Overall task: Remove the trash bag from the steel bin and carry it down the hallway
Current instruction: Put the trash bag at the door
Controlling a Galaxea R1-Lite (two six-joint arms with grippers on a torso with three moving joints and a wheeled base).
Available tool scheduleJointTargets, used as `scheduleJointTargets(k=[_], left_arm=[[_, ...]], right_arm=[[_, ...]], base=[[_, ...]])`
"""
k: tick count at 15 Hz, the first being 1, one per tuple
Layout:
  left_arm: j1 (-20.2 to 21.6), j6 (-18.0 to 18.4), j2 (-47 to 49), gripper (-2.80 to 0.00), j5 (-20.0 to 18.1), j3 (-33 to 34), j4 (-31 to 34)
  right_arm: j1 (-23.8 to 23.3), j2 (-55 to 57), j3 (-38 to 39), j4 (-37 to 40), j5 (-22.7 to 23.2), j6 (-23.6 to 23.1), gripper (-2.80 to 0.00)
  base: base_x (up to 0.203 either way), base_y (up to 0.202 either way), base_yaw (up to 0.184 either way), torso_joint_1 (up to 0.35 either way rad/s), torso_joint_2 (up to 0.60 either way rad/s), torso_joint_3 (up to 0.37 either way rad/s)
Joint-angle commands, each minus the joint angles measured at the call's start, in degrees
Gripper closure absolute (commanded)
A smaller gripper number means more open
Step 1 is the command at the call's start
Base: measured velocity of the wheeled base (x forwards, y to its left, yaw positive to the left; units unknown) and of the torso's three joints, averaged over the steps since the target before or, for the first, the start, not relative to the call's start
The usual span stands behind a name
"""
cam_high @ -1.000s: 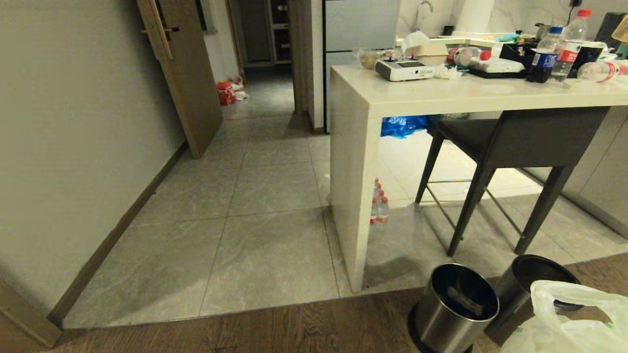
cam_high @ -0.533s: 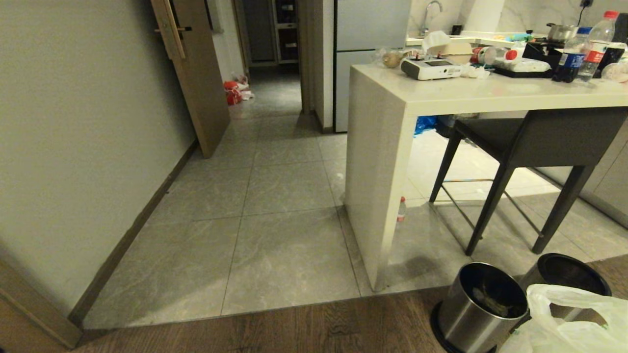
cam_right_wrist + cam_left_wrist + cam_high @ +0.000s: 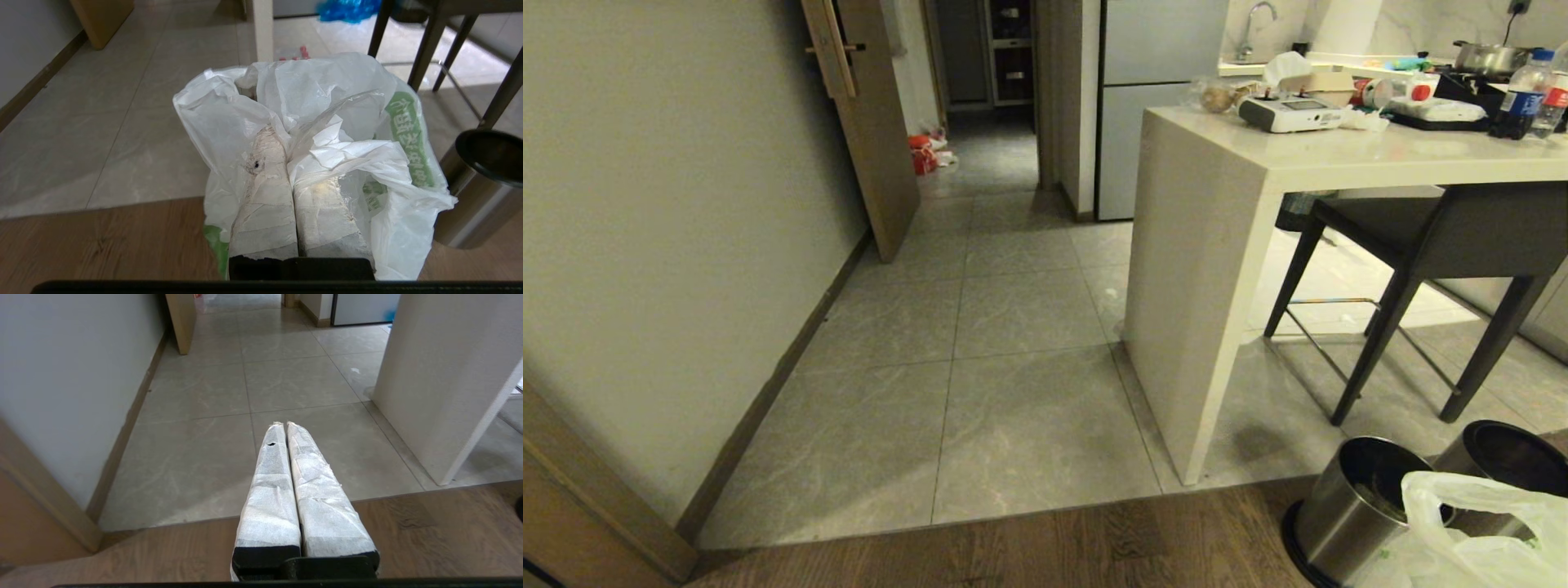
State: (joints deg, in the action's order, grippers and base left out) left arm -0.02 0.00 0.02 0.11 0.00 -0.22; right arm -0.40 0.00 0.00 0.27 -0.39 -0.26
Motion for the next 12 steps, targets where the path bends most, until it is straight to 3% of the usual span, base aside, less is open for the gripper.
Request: scheduleJointTargets(k=[1, 8, 12], left_arm=[[0.0, 0.0, 0.1, 0.00, 0.1, 0.0, 0.0], [0.0, -0.2, 0.1, 0.00, 0.1, 0.0, 0.0], [0.0, -0.3, 0.1, 0.00, 0.1, 0.0, 0.0]], right_arm=[[0.1, 0.0, 0.0, 0.0, 0.0, -0.1, 0.00], [0.1, 0.0, 0.0, -0.3, -0.1, 2.4, 0.00], [0.1, 0.0, 0.0, -0.3, -0.1, 2.3, 0.00]], base=[[0.000, 0.102, 0.002, 0.007, 0.00, 0.002], [0.000, 0.000, 0.000, 0.000, 0.00, 0.000], [0.001, -0.015, 0.182, 0.001, 0.00, 0.000]])
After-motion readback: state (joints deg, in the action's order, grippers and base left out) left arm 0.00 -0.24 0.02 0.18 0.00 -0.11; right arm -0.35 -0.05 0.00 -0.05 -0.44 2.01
